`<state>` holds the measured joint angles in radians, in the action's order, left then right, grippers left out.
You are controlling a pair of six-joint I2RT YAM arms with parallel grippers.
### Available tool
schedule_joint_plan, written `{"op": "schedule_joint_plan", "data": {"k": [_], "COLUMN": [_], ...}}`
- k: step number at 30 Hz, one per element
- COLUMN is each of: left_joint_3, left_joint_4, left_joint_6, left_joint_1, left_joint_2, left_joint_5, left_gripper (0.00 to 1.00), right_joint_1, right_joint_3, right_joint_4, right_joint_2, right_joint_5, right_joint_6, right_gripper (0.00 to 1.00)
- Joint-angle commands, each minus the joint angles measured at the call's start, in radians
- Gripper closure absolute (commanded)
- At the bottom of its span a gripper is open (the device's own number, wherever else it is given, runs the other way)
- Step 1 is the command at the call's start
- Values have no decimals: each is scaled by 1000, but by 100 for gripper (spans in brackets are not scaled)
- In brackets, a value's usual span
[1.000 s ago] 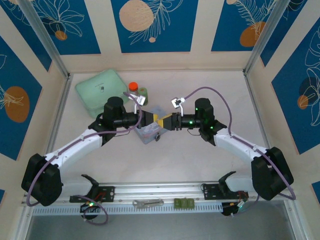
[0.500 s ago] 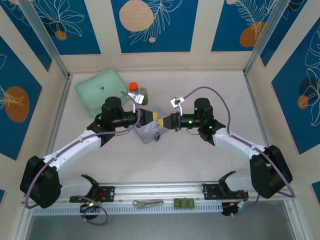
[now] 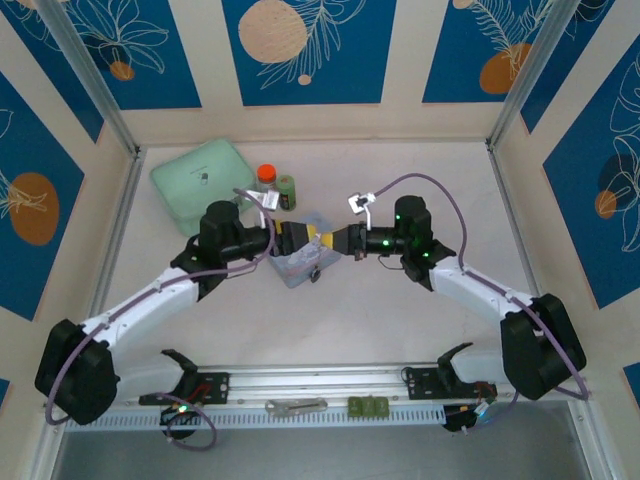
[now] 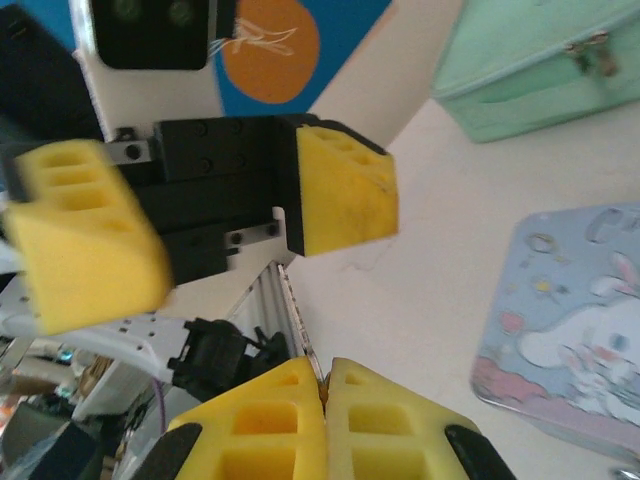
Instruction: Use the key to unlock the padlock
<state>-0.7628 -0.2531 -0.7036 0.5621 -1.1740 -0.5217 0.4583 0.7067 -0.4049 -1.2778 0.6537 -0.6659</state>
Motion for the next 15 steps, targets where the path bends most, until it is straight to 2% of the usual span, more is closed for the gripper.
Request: {"op": "schedule_joint_plan", "data": {"k": [1,4,8,15], "left_joint_3": [12,30,80,90], "left_joint_4": [130,216,208,135], "left_joint_6": [27,32,-35,-125], "left_joint_1": [27,72,167,352], "left_joint_2": [69,97,75,-58], "left_joint_5": [184,297,385,484], "left_gripper": [0,0,0,0], "right_joint_1": [-44,-94,-184,-360], "right_joint_3": [-11,-27,-42,-107], "right_joint_4": [163,293,457,512], "right_joint_2": [62,120,188,281], "right_joint_5": [-84,-191,-338,-379], "right_joint_6": [47,80,103,95], "right_gripper": [100,100,100,100]}}
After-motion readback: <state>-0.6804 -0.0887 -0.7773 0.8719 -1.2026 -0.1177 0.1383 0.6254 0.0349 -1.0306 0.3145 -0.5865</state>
